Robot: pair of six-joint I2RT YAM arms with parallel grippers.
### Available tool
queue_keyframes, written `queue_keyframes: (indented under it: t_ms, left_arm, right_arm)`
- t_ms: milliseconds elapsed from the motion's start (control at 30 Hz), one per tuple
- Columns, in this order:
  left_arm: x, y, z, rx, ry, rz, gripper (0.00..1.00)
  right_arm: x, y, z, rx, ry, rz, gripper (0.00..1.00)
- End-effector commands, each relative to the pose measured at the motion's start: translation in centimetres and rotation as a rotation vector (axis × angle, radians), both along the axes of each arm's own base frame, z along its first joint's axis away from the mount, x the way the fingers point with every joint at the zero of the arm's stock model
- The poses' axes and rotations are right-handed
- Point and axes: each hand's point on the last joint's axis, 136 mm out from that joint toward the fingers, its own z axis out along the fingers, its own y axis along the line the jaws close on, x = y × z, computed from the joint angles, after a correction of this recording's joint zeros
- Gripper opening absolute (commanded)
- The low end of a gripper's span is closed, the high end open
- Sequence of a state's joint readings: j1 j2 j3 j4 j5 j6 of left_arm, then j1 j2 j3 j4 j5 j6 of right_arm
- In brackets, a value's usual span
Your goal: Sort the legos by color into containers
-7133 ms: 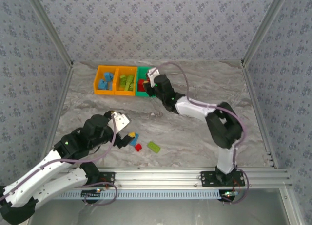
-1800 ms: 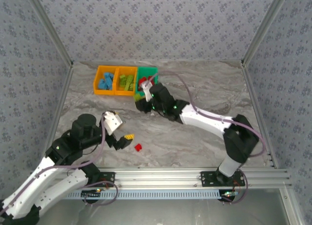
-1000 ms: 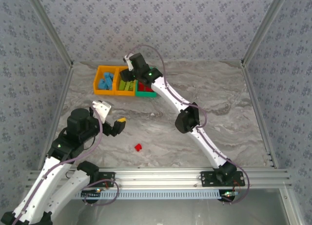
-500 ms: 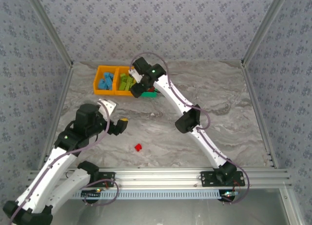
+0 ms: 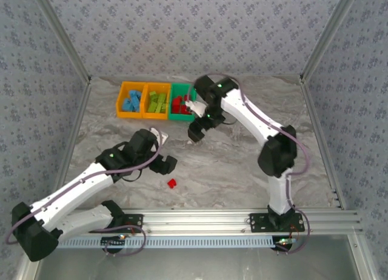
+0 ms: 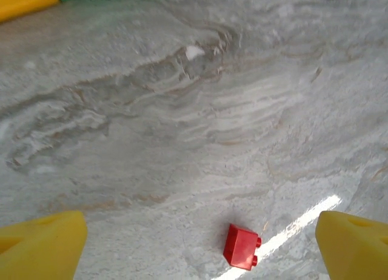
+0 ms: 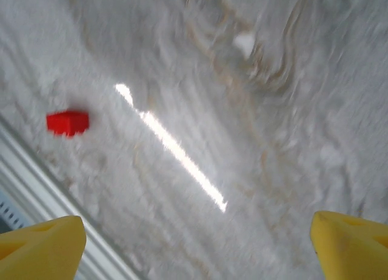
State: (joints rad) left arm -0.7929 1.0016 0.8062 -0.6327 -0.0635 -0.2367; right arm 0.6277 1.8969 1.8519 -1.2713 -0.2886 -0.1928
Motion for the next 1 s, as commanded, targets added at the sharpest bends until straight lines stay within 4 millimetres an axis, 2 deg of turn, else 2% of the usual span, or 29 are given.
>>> queue_keyframes:
  t_ms: [0,200,300,433,667,800,967]
  left_arm:
    - [-0.6,-0.7,-2.5,0.014,0.052,-0.003,0.94]
    - [-1.4,-2.2,-6.0,0.056,0.086,-0.05,0.87]
    - [-1.6,-2.6,-7.2,0.073,0.102,-0.057,0.81]
    - [-1.9,-3.3,-8.6,0.076,0.136,-0.08,0.74]
    - [-3.3,-3.6,-11.4,0.139,0.226,-0.102,0.66]
    - [-4.5,-3.4,-12.8,0.178,0.277,-0.098,0.56]
    - [-4.9,-3.2,-13.5,0.217,0.281,-0.085,0.34]
  right_arm:
    - [-1.7,0.1,1.8,0.147,-0.048,-0.012,1.0]
    - [-5.4,-0.3,2.0,0.306,-0.117,-0.12,1.0]
    - [-7.2,-0.9,0.9,0.349,-0.128,-0.184,1.0]
    - [-8.6,-2.3,-0.2,0.363,-0.134,-0.27,1.0]
    - [-9.5,-3.2,-0.7,0.354,-0.113,-0.312,1.0]
    - [-9.4,-2.9,-0.5,0.362,-0.114,-0.31,1.0]
    - [-9.0,-2.6,-0.2,0.372,-0.124,-0.306,1.0]
